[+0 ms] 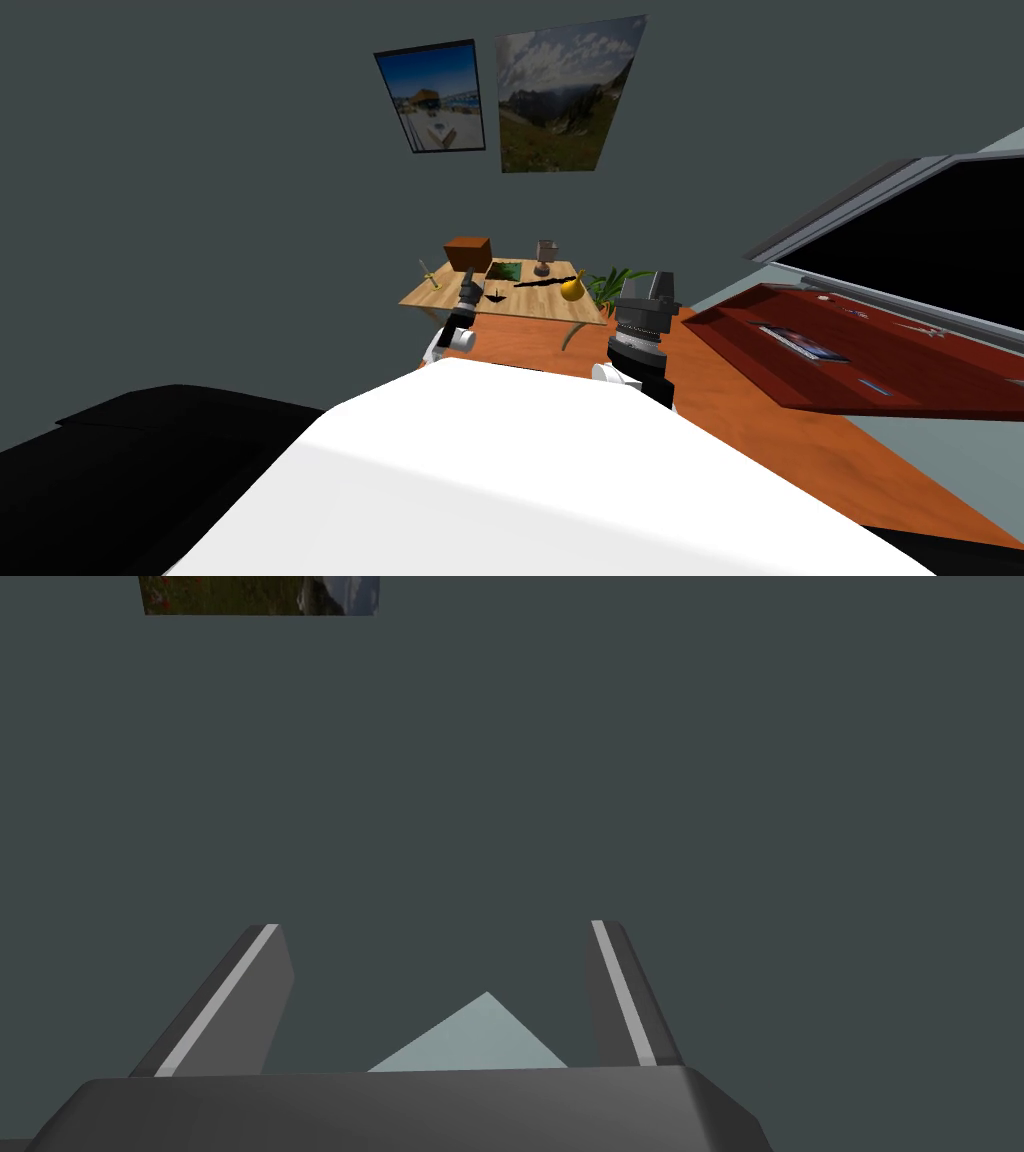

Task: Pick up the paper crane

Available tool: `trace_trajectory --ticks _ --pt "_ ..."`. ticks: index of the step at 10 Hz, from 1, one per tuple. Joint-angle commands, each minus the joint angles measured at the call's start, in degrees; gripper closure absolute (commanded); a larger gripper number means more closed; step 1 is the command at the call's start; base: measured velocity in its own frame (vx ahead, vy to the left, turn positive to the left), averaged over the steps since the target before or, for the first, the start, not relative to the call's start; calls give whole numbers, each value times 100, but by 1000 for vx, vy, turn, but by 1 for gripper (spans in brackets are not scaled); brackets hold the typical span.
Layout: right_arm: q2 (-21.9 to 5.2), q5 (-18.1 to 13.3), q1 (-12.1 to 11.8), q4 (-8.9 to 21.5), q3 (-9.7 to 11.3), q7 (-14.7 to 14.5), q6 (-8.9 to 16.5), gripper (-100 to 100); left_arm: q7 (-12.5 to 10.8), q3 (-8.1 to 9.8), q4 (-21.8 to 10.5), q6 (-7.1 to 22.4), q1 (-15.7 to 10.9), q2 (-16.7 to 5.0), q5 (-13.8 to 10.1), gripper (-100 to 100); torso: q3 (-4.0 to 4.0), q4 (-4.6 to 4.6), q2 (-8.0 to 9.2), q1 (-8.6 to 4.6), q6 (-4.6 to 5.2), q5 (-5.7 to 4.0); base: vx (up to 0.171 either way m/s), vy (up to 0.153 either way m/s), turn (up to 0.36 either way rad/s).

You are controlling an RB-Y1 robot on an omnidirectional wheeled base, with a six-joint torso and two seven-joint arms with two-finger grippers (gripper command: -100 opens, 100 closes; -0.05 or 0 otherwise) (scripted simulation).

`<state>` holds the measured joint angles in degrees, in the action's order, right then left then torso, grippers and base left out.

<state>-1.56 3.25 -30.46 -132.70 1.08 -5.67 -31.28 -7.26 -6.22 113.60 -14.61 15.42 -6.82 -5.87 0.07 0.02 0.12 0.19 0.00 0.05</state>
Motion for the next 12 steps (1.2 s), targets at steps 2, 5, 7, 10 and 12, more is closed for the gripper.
trace_trajectory --ticks 2,5,7,10,12 --pt "0 0 0 0 0 0 0 0 -150 -105 -397 501 -239 -41 -61 -100 1 1 1 -1 0 0 -39 41 -8" --pt "0 0 0 0 0 0 0 0 -262 -161 -753 855 -433 -84 -121 -100 -4 -1 -7 -9 0 -2 -13 23 -6" --pt "0 0 0 0 0 0 0 0 -374 -202 -1088 1188 -615 -130 -188 -100 -7 -2 -12 -15 0 -3 0 10 -6" --pt "0 0 -1 0 0 0 0 0 -484 -227 -1485 1494 -780 -181 -260 -100 -8 -3 -14 -18 -1 -4 2 3 -2" --pt "0 0 -1 0 0 0 0 0 -589 -236 -1825 1770 -926 -240 -336 -100 -10 -4 -18 -20 0 -4 19 -2 -10"
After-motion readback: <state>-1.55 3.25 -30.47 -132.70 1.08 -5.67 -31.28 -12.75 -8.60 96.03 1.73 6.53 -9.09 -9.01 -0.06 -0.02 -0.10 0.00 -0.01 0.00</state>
